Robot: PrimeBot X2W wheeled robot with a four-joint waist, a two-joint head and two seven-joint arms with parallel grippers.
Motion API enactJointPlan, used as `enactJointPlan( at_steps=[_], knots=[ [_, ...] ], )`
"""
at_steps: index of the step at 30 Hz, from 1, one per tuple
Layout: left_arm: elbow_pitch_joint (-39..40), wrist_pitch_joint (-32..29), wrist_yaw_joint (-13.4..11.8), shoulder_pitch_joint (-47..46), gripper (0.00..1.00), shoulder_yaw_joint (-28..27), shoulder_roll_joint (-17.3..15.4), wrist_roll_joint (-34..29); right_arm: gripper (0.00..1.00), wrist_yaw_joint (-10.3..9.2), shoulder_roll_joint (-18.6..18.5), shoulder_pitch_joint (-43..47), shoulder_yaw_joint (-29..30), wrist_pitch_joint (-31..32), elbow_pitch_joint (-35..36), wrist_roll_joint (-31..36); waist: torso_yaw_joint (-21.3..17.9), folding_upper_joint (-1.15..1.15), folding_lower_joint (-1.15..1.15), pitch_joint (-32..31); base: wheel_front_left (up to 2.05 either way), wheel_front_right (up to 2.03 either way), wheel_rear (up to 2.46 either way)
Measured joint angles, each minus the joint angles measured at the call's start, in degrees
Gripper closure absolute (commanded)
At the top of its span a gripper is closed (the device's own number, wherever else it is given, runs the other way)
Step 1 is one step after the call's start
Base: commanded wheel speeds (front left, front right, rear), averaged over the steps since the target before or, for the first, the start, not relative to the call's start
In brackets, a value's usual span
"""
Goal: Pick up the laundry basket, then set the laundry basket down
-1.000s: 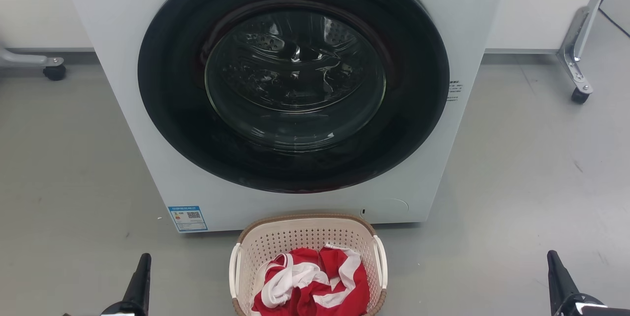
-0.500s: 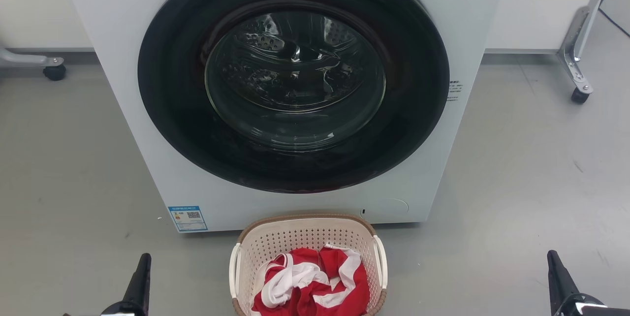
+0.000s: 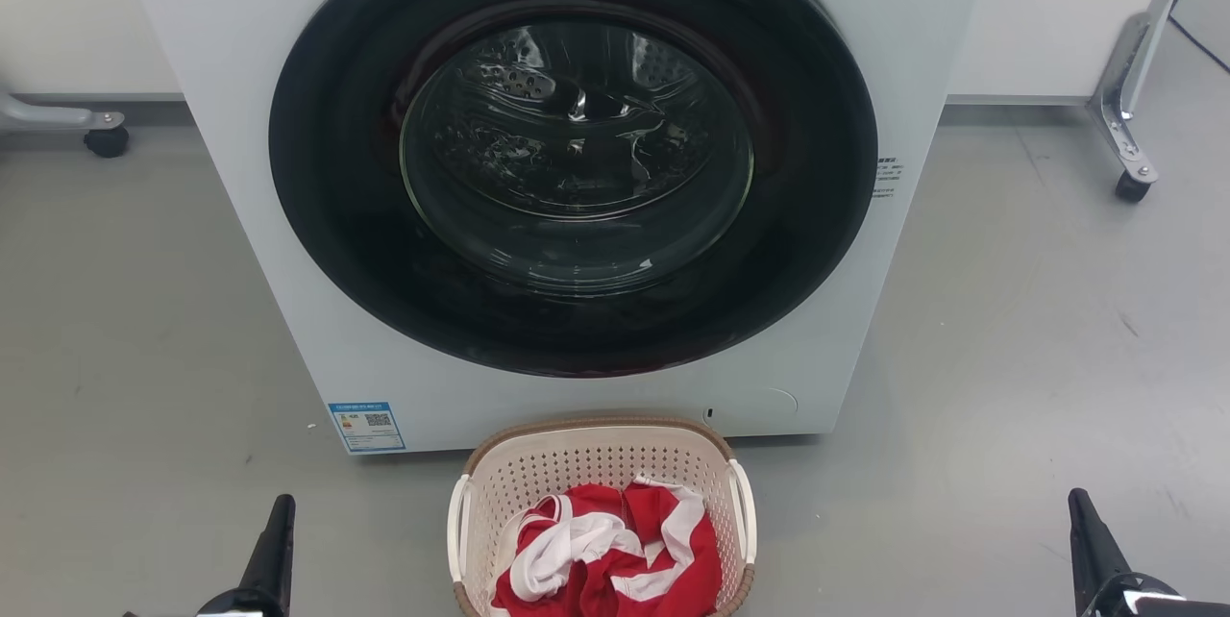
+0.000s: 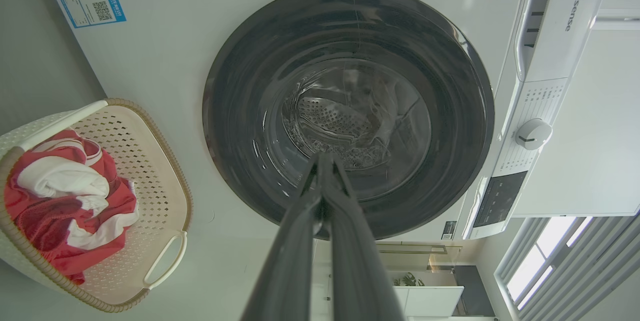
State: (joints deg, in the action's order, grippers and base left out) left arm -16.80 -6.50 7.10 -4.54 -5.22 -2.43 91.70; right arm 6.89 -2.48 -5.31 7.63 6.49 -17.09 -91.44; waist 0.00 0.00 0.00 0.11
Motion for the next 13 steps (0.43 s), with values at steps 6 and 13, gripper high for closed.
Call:
enactJointPlan(
  at_steps=[6, 13],
  knots=[
    [0.01, 0.0, 0.0, 0.0, 1.0, 0.0, 0.0, 0.0, 1.0, 0.0, 0.0, 0.0, -0.01, 0.0, 0.01, 0.0, 0.0, 0.0, 0.0, 0.0, 0.0, 0.0, 0.0],
    [0.01, 0.0, 0.0, 0.0, 1.0, 0.01, 0.0, 0.0, 1.0, 0.0, 0.0, 0.0, -0.01, 0.0, 0.01, 0.0, 0.0, 0.0, 0.0, 0.0, 0.0, 0.0, 0.0]
  ],
)
